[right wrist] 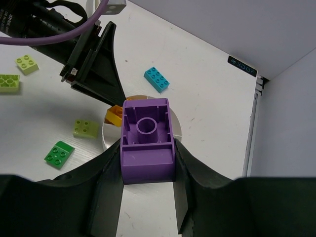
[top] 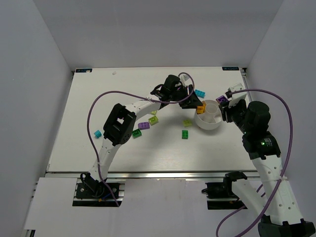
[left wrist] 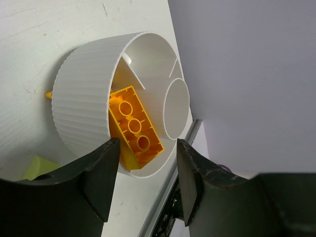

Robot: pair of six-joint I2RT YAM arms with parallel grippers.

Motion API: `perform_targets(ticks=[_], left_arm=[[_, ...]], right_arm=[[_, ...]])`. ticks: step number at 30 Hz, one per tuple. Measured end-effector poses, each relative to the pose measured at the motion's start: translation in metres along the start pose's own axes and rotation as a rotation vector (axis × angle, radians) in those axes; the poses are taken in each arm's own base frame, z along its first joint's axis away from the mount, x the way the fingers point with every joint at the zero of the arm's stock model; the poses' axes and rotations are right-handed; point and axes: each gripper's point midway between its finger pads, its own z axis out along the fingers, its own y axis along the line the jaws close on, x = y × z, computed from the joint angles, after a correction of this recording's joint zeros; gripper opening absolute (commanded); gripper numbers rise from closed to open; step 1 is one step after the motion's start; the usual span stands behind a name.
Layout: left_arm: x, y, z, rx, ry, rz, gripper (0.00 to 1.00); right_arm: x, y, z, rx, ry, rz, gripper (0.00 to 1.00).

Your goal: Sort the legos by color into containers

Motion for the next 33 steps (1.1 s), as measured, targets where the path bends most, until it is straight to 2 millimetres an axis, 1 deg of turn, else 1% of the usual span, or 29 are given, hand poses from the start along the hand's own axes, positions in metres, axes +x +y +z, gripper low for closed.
perform_targets(ticks=[7,11,15,17,19,21,22,23,25,26,27,29,31,33], left_arm=[[0.0,-0.001,0.0,0.001,-0.001,0.0,0.62],[-0.004,-0.004,-0.001,0.0,-0.007,0.012,0.62],[-0.016,-0.011,-0.007,-0.011,-0.045,0.052,0.62],[-0.024,-0.016,-0.013,-0.023,-0.074,0.078,0.63],[-0.034,-0.024,-0.025,-0.038,-0.114,0.114,0.62],[-0.044,-0.033,-0.042,-0.059,-0.163,0.169,0.6],[-0.048,-0.04,-0.053,-0.071,-0.187,0.196,0.59],[-0.052,-0.046,-0.068,-0.082,-0.221,0.232,0.58],[-0.051,-0.059,-0.101,-0.113,-0.275,0.291,0.58],[-0.048,-0.063,-0.119,-0.128,-0.303,0.319,0.58],[-0.045,-0.068,-0.137,-0.142,-0.333,0.346,0.64],[-0.032,-0.071,-0.174,-0.182,-0.394,0.395,0.68],[-0.014,-0.068,-0.211,-0.23,-0.45,0.435,0.72],[-0.001,-0.061,-0.244,-0.288,-0.514,0.469,0.74]], right_arm=[[0.002,0.001,0.0,-0.002,0.003,0.0,0.0],[0.003,0.004,0.002,-0.021,0.005,-0.008,0.0],[0.018,0.013,0.011,-0.081,0.065,-0.018,0.0],[0.029,0.019,0.017,-0.114,0.108,-0.016,0.0],[0.043,0.025,0.022,-0.148,0.161,-0.009,0.0],[0.053,0.03,0.024,-0.176,0.212,0.004,0.0],[0.056,0.031,0.026,-0.184,0.229,0.009,0.0],[0.057,0.032,0.026,-0.191,0.249,0.019,0.0],[0.056,0.031,0.029,-0.191,0.274,0.044,0.0],[0.056,0.03,0.031,-0.187,0.286,0.061,0.0],[0.055,0.028,0.032,-0.182,0.298,0.075,0.0],[0.056,0.026,0.036,-0.173,0.329,0.112,0.0],[0.061,0.025,0.041,-0.168,0.374,0.157,0.0],[0.069,0.026,0.045,-0.163,0.429,0.202,0.0]])
